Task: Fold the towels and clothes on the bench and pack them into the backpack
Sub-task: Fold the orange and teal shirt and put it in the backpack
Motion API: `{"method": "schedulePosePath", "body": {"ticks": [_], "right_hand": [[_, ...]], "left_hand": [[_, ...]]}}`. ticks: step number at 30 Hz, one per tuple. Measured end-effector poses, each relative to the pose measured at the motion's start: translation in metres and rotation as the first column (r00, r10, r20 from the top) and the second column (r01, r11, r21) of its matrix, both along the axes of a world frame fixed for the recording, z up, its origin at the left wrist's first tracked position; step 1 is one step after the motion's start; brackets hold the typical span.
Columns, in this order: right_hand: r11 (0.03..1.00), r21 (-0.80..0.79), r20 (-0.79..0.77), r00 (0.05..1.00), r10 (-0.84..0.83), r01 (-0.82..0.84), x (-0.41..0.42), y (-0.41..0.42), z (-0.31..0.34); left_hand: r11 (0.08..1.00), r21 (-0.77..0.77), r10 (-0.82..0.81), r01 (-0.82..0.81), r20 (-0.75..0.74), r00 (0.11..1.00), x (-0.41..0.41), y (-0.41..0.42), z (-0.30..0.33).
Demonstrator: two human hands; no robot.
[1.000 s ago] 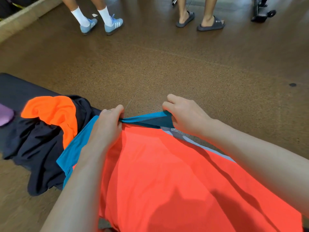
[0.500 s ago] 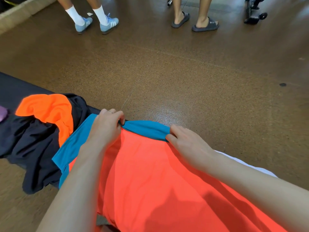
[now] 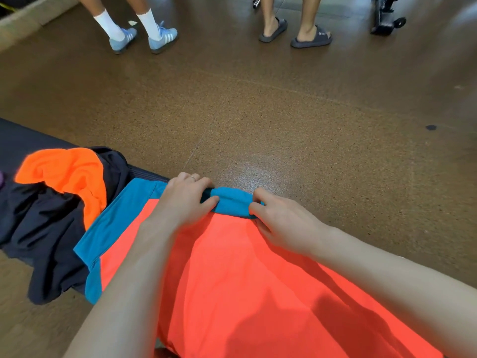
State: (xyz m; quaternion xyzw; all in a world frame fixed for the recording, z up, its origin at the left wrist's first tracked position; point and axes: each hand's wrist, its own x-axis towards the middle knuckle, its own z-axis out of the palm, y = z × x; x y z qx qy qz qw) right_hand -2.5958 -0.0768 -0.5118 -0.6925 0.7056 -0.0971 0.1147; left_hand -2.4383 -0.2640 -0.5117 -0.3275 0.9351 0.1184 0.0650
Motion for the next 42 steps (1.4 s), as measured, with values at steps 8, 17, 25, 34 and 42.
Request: {"method": "schedulePosePath", "body": {"ticks": [8, 17, 25, 34, 42], "right_hand": [[0.988, 0.098, 0.178, 0.974, -0.136, 0.12, 0.0, -0.006, 0.008], [0.769, 0.624, 0.362, 0.822, -0.44, 0.137, -0.038, -0.064, 0.007], [0.538, 0.796, 0.605, 0.409, -0.683, -0.278, -0.065, -0.067, -0.033], [0.646, 0.734, 0.677, 0.309, -0.668, -0.21, -0.068, -0.056, -0.038], [0.945, 0.259, 0.296, 0.915, -0.274, 0.2, -0.044, -0.031, 0.044]], "left_hand": [[0.998, 0.003, 0.062, -0.061, -0.039, 0.997, -0.004, 0.003, -0.004], [0.999, 0.014, 0.054, -0.053, -0.071, 0.996, -0.009, 0.007, 0.0], [0.999, 0.024, 0.039, -0.037, -0.124, 0.992, -0.006, 0.005, -0.003], [1.0, 0.012, 0.004, -0.002, -0.189, 0.982, -0.001, 0.001, -0.006], [1.0, -0.014, -0.015, 0.012, -0.231, 0.973, 0.011, 0.001, 0.013]]}}
